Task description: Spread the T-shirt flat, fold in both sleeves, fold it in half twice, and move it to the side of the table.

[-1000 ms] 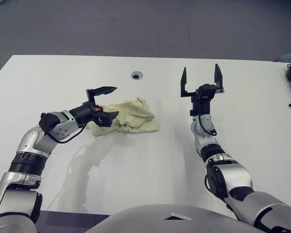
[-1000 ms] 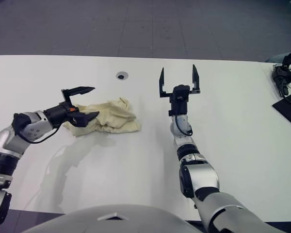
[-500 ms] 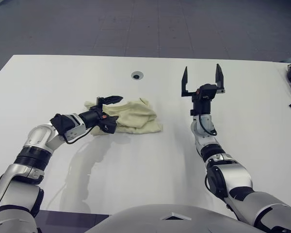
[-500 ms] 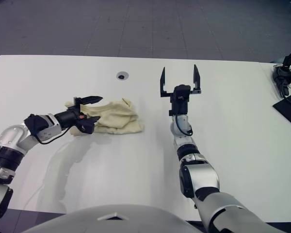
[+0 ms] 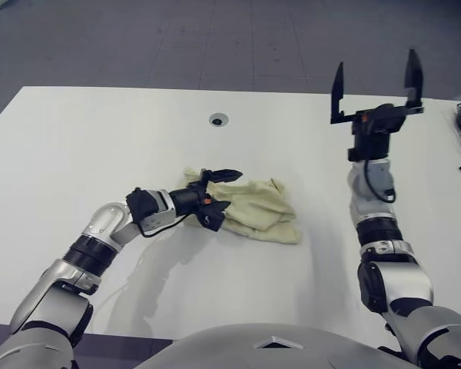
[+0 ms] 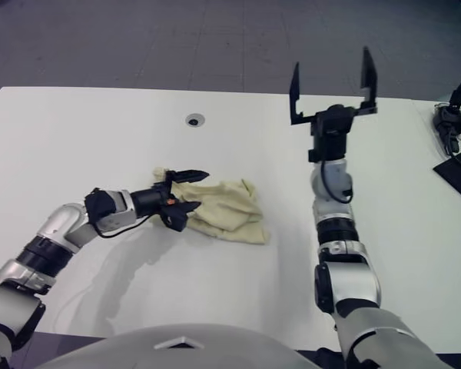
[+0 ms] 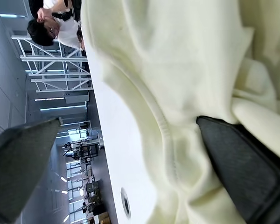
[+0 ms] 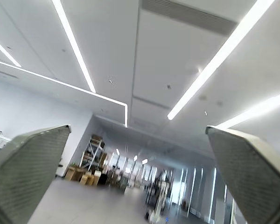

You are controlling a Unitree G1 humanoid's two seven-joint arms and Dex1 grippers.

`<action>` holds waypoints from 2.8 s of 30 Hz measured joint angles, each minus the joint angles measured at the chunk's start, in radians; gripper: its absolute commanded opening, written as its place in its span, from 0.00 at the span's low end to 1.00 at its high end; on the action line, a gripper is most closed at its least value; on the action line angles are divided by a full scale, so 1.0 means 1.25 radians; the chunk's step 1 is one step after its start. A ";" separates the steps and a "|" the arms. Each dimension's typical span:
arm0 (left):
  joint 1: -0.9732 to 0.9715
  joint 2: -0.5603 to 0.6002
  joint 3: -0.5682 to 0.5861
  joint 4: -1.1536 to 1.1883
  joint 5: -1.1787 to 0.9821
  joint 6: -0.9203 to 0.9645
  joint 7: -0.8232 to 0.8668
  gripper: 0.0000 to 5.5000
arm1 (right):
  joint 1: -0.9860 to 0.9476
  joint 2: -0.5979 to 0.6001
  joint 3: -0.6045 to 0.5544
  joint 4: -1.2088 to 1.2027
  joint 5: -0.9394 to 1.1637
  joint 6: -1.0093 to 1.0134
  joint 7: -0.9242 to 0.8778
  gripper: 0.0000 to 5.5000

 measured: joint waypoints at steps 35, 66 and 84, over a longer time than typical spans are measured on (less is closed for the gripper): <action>0.260 -0.003 0.043 -0.357 -0.241 0.309 -0.250 0.98 | 0.383 -0.350 0.126 -0.604 0.460 0.868 0.883 0.97; 0.267 0.022 0.289 -0.468 -0.509 0.322 -0.252 0.98 | 0.386 -0.271 0.247 -0.605 0.240 0.918 0.854 0.17; 0.220 0.008 0.298 -0.381 -0.490 0.290 -0.219 0.98 | 0.343 -0.258 0.213 -0.645 0.239 0.861 0.854 0.00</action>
